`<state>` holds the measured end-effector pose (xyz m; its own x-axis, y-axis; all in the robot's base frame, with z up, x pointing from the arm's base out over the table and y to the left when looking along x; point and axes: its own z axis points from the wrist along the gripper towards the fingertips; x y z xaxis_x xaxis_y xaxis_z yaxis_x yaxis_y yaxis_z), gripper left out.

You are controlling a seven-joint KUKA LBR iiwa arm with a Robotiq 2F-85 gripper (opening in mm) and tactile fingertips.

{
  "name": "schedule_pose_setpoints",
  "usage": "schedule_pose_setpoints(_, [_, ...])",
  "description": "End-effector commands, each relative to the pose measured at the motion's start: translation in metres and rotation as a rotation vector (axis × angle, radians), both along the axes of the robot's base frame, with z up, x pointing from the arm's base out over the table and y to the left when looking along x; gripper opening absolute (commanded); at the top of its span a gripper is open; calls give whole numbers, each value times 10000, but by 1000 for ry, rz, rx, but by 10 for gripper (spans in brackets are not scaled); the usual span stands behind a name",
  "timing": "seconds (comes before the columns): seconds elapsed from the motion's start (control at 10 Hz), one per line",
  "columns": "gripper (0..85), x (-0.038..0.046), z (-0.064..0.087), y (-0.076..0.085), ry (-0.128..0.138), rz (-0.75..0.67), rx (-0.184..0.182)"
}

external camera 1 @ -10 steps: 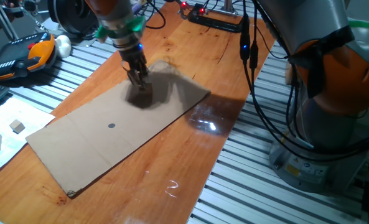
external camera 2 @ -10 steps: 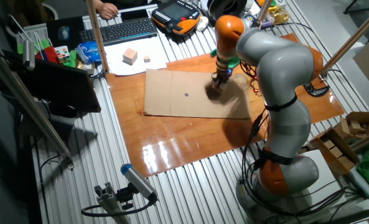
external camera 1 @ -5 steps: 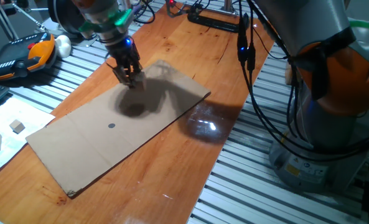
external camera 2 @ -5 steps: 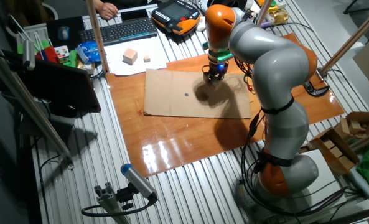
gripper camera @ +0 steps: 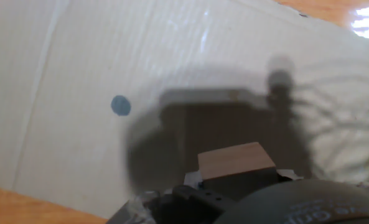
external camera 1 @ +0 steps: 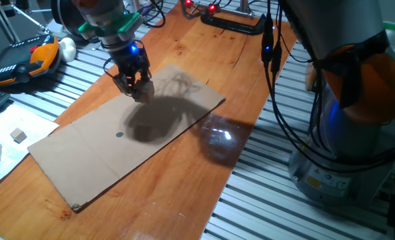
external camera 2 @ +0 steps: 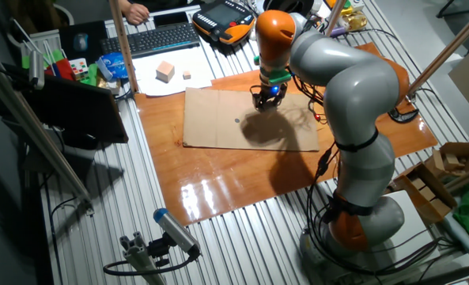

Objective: Grab the block and place it at the designated location

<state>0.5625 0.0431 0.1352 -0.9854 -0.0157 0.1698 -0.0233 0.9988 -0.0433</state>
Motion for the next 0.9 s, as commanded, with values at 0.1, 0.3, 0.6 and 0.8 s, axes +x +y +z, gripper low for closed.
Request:
schedule_pose_setpoints(0.1, [500,15,52,-72,-26,-15,-31])
schedule_pose_setpoints(0.3, [513,19,59,-91,-27,-20,10])
schedule_pose_setpoints(0.6, [510,19,59,-91,-6,-54,38])
schedule_pose_setpoints(0.8, [503,19,59,-91,3,-29,42])
